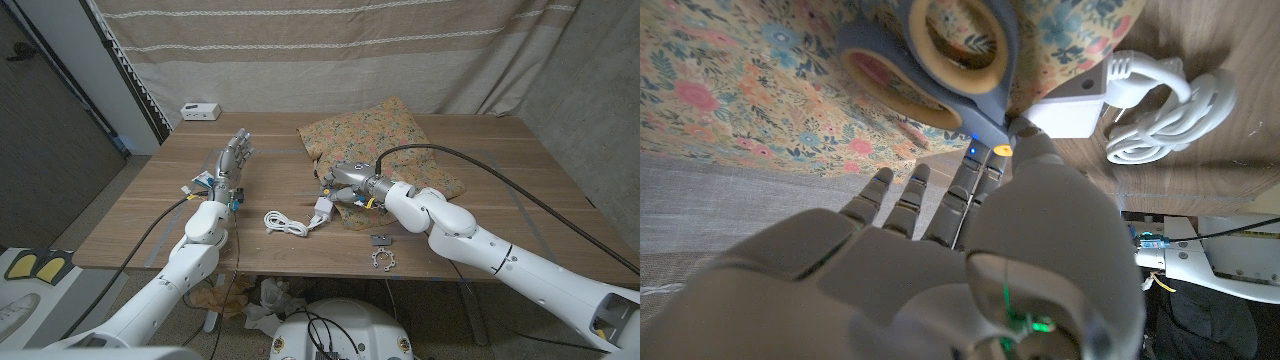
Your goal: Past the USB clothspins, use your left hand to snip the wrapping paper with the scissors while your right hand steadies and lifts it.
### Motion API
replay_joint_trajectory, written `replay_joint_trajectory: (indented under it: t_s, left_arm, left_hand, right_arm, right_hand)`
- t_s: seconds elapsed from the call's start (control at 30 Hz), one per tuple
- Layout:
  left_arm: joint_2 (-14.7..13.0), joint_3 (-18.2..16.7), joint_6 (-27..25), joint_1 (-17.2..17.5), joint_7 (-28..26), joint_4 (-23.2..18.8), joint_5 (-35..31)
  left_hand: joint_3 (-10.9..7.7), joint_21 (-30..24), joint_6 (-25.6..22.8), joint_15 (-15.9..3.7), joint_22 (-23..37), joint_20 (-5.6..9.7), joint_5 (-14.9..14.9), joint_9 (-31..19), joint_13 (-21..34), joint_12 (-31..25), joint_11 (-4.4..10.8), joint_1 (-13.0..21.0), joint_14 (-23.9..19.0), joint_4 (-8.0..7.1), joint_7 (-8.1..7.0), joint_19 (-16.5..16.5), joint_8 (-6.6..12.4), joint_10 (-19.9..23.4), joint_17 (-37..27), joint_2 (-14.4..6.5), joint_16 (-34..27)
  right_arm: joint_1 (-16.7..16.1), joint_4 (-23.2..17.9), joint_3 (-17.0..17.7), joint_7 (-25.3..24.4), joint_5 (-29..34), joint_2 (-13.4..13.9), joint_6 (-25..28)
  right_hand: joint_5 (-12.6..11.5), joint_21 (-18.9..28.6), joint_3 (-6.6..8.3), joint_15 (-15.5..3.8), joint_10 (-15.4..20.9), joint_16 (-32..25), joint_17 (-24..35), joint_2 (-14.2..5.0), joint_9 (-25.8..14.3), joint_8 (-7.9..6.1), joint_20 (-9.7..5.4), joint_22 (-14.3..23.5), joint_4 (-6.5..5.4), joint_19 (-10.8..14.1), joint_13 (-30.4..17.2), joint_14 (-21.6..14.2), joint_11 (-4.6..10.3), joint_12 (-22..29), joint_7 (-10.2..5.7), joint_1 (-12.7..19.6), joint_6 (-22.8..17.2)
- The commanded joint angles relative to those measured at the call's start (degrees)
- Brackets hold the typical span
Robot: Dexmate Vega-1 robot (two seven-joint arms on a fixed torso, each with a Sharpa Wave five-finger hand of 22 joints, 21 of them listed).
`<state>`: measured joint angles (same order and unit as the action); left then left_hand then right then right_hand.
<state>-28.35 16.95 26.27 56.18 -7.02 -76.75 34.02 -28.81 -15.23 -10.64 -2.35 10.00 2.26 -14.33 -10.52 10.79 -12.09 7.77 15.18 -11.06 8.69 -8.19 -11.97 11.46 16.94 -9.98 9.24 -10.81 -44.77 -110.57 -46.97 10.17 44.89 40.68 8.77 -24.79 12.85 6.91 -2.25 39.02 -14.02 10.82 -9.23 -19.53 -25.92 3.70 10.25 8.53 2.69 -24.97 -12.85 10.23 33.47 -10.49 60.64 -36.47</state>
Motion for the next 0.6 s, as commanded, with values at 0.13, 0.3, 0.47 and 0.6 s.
replay_joint_trajectory:
  t_s: [0.13,0.3,0.47,0.6]
  left_arm:
    - [0.4,0.09,0.45,-0.53,0.25,1.02,0.1]
    - [0.29,0.01,0.33,-0.45,0.19,0.9,0.19]
    - [0.34,0.01,0.37,-0.57,0.3,1.17,0.26]
    - [0.28,-0.01,0.29,-0.58,0.35,1.2,0.33]
  left_hand:
    - [0.27,0.14,-0.08,-6.21,0.13,2.3,-0.27,-0.24,0.27,-0.04,0.01,0.0,-0.28,-0.07,-0.12,-0.32,-0.05,0.39,-0.12,-0.51,0.12]
    - [0.3,0.22,-0.04,-6.2,0.13,2.29,-0.27,-0.24,0.27,0.0,0.11,0.0,-0.2,-0.08,-0.1,-0.34,-0.08,0.32,-0.12,-0.53,0.16]
    - [0.34,0.32,0.0,-6.23,0.14,2.27,-0.28,-0.24,0.27,0.03,0.02,-0.01,-0.1,-0.08,-0.05,-0.38,-0.1,0.29,-0.11,-0.54,0.2]
    - [0.36,0.38,0.09,-6.19,0.14,2.22,-0.28,-0.24,0.27,0.08,0.1,-0.02,0.0,-0.09,-0.05,-0.37,-0.15,0.2,-0.11,-0.55,0.23]
  right_arm:
    - [-1.42,4.1,0.7,-10.39,-0.75,-0.91,-3.95]
    - [-1.46,4.28,0.7,-10.84,-0.77,-1.11,-3.83]
    - [-1.34,4.24,0.71,-10.58,-1.16,-1.17,-3.87]
    - [-1.22,3.98,0.74,-10.33,-1.12,-1.18,-3.6]
  right_hand:
    - [0.56,0.78,0.36,-9.32,10.23,-1.43,0.7,-0.38,0.86,-3.28,-1.04,0.37,-0.34,3.22,-0.92,-5.84,1.91,3.66,-0.18,3.8,-9.03]
    - [0.76,0.74,-0.01,-9.51,12.6,-1.68,0.93,-0.21,1.23,-4.08,-1.29,0.39,-0.59,3.73,-0.01,-6.92,1.82,4.05,-0.63,4.17,-11.21]
    - [0.91,0.59,-0.39,-9.51,14.23,-1.8,1.15,-0.13,1.63,-4.65,-1.24,0.43,-0.89,3.81,0.76,-7.47,1.97,4.21,-1.08,4.28,-12.91]
    - [0.97,0.59,-0.57,-9.45,14.58,-1.87,1.23,-0.11,1.79,-4.62,-1.23,0.44,-1.07,3.98,0.97,-7.74,2.0,4.21,-0.77,4.18,-12.95]
